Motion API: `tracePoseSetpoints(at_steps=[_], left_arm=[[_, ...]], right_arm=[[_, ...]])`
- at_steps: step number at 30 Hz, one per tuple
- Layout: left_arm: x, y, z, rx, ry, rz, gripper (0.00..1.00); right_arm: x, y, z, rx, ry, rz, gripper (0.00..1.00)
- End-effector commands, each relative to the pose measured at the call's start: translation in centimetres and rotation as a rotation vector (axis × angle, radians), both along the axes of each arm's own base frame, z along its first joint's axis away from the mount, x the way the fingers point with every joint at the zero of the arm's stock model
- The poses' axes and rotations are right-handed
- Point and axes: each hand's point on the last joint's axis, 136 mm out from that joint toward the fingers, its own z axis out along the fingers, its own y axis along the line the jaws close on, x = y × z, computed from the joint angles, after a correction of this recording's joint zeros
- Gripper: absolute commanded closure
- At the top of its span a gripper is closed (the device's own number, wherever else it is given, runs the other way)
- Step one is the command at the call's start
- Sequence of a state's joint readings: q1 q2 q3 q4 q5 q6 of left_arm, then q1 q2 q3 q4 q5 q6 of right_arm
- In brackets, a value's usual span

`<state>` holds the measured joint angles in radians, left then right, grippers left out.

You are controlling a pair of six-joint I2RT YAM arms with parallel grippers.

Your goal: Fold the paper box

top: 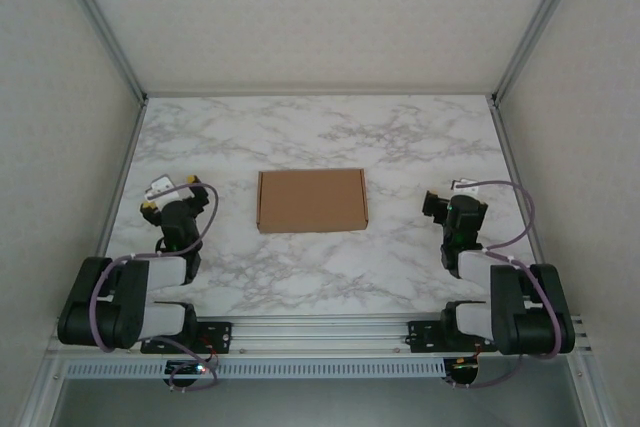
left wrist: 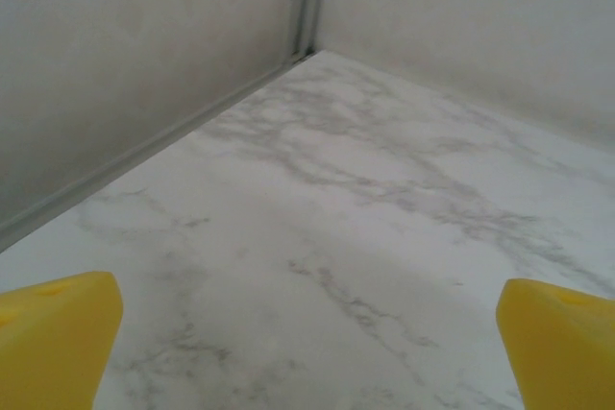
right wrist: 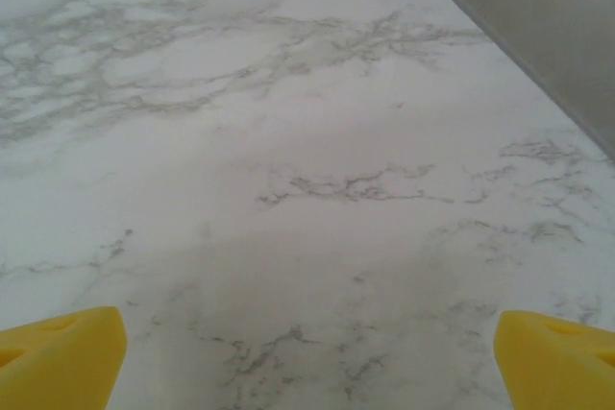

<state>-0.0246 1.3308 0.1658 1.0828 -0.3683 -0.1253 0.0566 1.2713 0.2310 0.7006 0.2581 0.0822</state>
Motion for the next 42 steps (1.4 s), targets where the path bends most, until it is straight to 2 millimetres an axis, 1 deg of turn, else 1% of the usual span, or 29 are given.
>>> tracePoseSetpoints(at_steps=[1, 3, 4, 5, 6, 7, 8, 9, 10, 11, 12, 42], left_arm=[[1.2, -2.0, 2.3, 0.067, -0.108, -0.128, 0.0], [2.0, -2.9, 1.4, 0.088, -0.087, -0.188, 0.0], [2.3, -3.1, 0.8, 0.081, -0.075, -0.203, 0.0], [2.5, -2.9, 0.8, 0.082, -0.086, -0.192, 0.0], [2.8, -2.7, 0.3, 0.065, -0.056, -0.196, 0.01], [3.2, -2.6, 0.2, 0.053, -0.048, -0.207, 0.0], [3.4, -2.3, 0.1, 0.038, -0.047, -0.209, 0.0], [3.7, -2.3, -0.1, 0.022, -0.037, -0.23, 0.0], [3.7, -2.3, 0.1, 0.024, -0.051, -0.232, 0.0], [3.7, -2.3, 0.0, 0.022, -0.04, -0.233, 0.0], [3.7, -2.3, 0.0, 0.022, -0.043, -0.233, 0.01], [3.7, -2.5, 0.0, 0.026, -0.04, -0.239, 0.0]], right_arm=[[2.1, 1.3, 3.1, 0.034, -0.146, 0.074, 0.01], [2.5, 0.6, 2.2, 0.037, -0.157, 0.029, 0.01], [2.7, 0.5, 1.5, 0.041, -0.149, 0.024, 0.01], [2.9, 0.7, 0.7, 0.039, -0.143, 0.036, 0.01], [3.3, 0.9, 0.8, 0.036, -0.159, 0.045, 0.01], [3.4, 1.1, 0.4, 0.043, -0.117, 0.056, 0.01], [4.1, 1.2, 0.2, 0.045, -0.082, 0.066, 0.01], [4.8, 2.3, 0.1, 0.042, -0.07, 0.132, 0.01], [5.1, 3.3, -0.3, 0.046, -0.017, 0.189, 0.01], [5.4, 3.8, -0.4, 0.036, -0.007, 0.219, 0.01], [5.4, 3.9, -0.4, 0.038, -0.006, 0.223, 0.01], [5.4, 3.9, -0.4, 0.029, -0.005, 0.22, 0.01]])
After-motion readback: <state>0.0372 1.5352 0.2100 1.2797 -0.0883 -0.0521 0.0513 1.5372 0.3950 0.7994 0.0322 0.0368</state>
